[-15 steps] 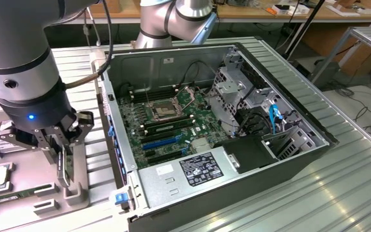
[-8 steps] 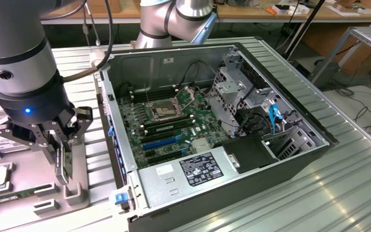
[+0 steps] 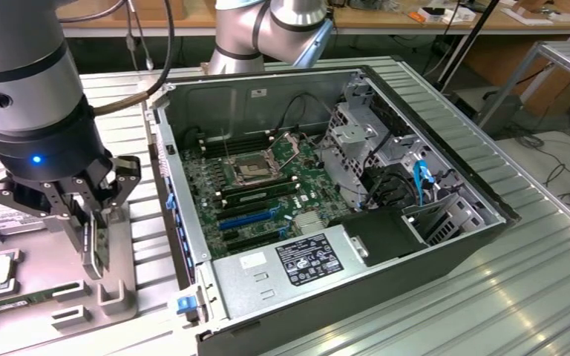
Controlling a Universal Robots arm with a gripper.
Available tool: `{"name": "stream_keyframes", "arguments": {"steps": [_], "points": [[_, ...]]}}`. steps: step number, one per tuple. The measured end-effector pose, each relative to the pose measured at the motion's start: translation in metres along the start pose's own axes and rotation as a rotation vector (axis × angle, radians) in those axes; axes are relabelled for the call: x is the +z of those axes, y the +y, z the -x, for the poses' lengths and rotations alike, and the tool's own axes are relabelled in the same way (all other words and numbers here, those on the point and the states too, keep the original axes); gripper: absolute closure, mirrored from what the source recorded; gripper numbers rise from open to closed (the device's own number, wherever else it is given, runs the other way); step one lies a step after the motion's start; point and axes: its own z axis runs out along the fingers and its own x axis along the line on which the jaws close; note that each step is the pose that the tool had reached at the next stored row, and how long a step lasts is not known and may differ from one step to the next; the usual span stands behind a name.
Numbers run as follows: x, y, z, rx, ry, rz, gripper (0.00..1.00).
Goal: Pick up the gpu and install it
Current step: 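Pick up the gpu and move the gpu toward the slot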
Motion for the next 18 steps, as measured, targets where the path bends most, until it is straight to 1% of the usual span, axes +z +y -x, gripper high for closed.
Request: {"name": "stream_keyframes", "arguments": {"steps": [1, 5, 7, 9, 18], "points": [[-0.0036, 0.0002, 0.000, 0.000, 0.0002, 0.0000, 0.73], [-0.0100, 0.0005, 0.000, 0.000, 0.0003, -0.0001, 0.73], [-0.0159, 0.0007, 0.000, 0.000, 0.0004, 0.0000, 0.73], [-0.0192, 0.0008, 0.000, 0.000, 0.0005, -0.0001, 0.73], [-0.0210, 0.0009, 0.000, 0.000, 0.0007, -0.0003, 0.73]]}}
